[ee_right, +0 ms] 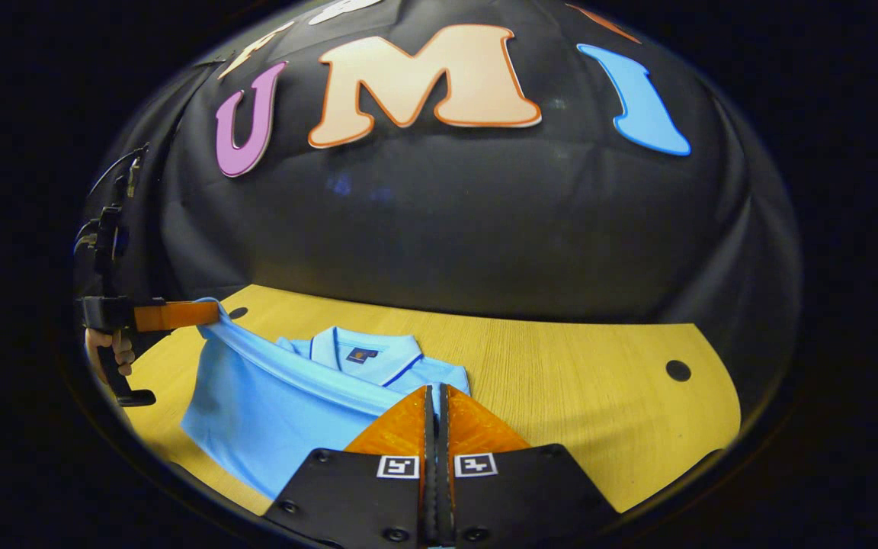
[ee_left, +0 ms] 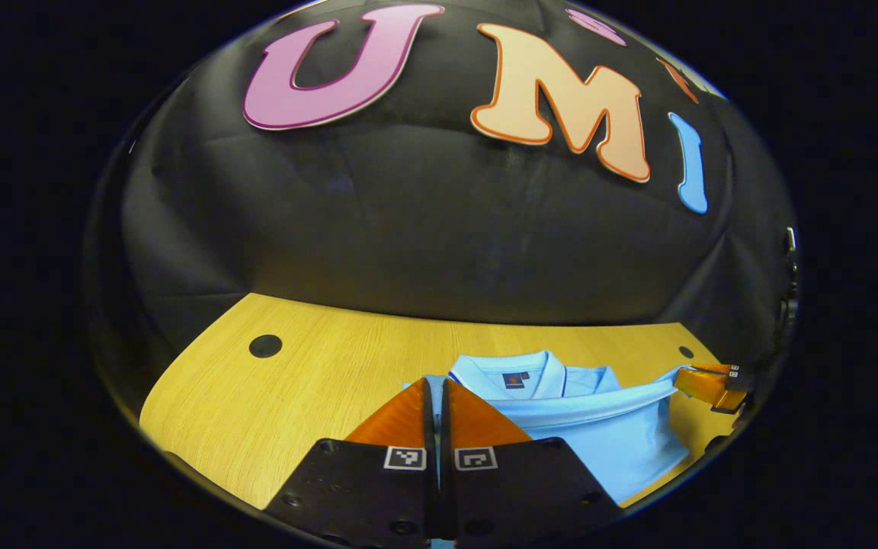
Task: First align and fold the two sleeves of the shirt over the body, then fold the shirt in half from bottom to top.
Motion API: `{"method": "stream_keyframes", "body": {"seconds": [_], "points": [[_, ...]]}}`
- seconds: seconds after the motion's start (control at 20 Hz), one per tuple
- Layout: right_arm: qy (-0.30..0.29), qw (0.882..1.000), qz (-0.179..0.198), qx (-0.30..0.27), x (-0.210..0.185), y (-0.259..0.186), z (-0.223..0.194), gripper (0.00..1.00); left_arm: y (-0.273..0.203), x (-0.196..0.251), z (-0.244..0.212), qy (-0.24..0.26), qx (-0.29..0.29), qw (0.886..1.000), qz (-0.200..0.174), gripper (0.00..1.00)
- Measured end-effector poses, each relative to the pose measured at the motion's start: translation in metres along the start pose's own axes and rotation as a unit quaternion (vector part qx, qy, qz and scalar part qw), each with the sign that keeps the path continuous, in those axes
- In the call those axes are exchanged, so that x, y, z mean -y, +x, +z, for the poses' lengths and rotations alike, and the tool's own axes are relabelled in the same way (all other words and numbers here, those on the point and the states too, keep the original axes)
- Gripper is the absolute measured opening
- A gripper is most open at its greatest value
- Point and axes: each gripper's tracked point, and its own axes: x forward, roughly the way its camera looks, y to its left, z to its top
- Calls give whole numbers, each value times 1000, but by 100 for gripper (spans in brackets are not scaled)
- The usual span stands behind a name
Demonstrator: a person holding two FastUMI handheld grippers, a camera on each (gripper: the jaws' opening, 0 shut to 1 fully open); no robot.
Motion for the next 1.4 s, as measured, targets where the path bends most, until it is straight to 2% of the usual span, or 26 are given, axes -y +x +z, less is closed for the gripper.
{"method": "stream_keyframes", "body": {"seconds": [0.3,0.4,0.45,0.5,0.55,0.6,0.7,0.75,0.8,0.85,1.05,1.15,1.4], "points": [[7,1000,-8,-13,3,35,-21,2,39,-7,-31,28,-26,999,19,0],[7,1000,-5,-16,1,38,-25,5,42,-13,-34,37,-28,998,34,0],[0,1000,-11,-18,5,36,-28,12,42,-20,-34,47,-30,997,51,0],[-8,1000,-12,-21,7,31,-27,35,43,-23,-36,52,-34,996,60,6],[-10,1000,-14,-22,9,27,-27,58,36,-25,-35,50,-36,996,67,18],[-6,1000,-14,-19,9,22,-25,81,32,-22,-35,42,-37,996,62,35],[5,1000,-15,-5,10,7,-18,82,11,-20,-28,28,-31,997,64,78],[10,1000,-14,4,10,-3,-15,94,4,-21,-26,26,-27,997,63,100],[16,1000,-11,12,9,-14,-12,97,-6,-20,-22,27,-19,998,61,95],[22,999,-8,23,12,-28,-6,100,-19,-19,-18,30,-12,998,60,95],[26,998,2,63,10,-87,0,100,-74,-2,-7,21,22,999,36,95],[34,996,19,79,1,-116,-4,99,-101,10,-9,14,37,999,17,95],[17,995,27,98,-5,-176,-27,98,-160,34,-31,33,54,998,-1,94]]}}
